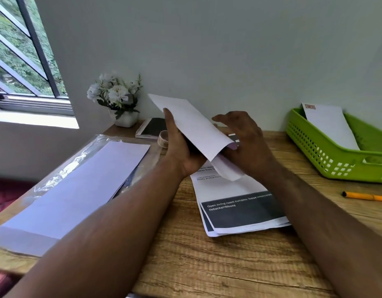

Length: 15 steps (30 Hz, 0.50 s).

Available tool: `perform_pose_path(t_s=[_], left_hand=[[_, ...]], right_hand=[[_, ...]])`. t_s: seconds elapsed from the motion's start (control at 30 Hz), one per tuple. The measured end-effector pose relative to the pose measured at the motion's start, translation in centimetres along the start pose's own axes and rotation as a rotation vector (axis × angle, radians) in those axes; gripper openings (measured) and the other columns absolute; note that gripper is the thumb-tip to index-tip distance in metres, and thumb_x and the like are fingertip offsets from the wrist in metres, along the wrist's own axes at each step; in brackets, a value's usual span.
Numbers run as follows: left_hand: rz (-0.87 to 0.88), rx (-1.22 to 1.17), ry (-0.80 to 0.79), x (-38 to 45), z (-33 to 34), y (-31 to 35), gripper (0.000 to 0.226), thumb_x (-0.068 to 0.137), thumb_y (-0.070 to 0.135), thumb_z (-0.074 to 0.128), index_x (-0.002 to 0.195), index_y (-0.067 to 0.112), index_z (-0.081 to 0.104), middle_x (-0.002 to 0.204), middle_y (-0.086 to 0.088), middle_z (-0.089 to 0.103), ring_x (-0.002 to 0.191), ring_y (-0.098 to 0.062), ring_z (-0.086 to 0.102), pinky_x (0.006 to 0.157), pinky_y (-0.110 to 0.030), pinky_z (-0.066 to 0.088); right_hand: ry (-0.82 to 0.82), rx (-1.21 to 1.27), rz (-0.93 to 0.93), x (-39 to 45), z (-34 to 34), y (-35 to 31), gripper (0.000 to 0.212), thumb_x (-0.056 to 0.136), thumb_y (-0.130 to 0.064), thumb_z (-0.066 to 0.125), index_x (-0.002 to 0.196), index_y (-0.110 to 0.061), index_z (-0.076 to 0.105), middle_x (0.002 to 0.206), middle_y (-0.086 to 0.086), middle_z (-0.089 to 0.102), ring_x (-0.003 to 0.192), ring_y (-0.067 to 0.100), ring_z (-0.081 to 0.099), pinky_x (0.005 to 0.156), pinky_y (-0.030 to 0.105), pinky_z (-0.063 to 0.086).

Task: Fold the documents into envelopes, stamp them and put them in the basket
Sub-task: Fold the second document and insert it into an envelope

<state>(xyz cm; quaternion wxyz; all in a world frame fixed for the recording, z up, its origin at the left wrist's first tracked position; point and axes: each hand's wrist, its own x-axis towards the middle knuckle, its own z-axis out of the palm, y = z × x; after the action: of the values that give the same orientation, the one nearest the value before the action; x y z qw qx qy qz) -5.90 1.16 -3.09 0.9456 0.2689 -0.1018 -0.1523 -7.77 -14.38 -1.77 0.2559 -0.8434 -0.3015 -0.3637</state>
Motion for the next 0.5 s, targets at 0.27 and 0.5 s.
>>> perform_pose_path(t_s=[0.27, 0.5], left_hand=[[0.028, 0.616, 0.489, 1.2, 0.0, 0.6, 0.021, 0.094, 0.016, 0.061, 0.113, 0.007, 0.057, 0.103, -0.016, 0.068, 0.105, -0.035, 0.066, 0.086, -0.047, 0.056], [0.159, 0.866, 0.437, 1.2, -0.2, 0.5, 0.078, 0.090, -0.007, 0.056, 0.152, 0.024, 0.022, 0.145, -0.011, 0.045, 0.125, -0.025, 0.053, 0.100, -0.043, 0.048]], right_hand=[[-0.609, -0.135, -0.004, 0.1, -1.5, 0.6, 0.041, 0.079, -0.042, 0.068, 0.119, -0.032, 0.064, 0.124, -0.009, 0.060, 0.113, 0.013, 0.056, 0.096, 0.030, 0.039], [-1.034, -0.014, 0.278, 0.0, -1.4, 0.9, 0.077, 0.068, -0.056, 0.076, 0.137, -0.042, 0.044, 0.151, -0.016, 0.032, 0.137, 0.008, 0.030, 0.112, 0.029, 0.025]])
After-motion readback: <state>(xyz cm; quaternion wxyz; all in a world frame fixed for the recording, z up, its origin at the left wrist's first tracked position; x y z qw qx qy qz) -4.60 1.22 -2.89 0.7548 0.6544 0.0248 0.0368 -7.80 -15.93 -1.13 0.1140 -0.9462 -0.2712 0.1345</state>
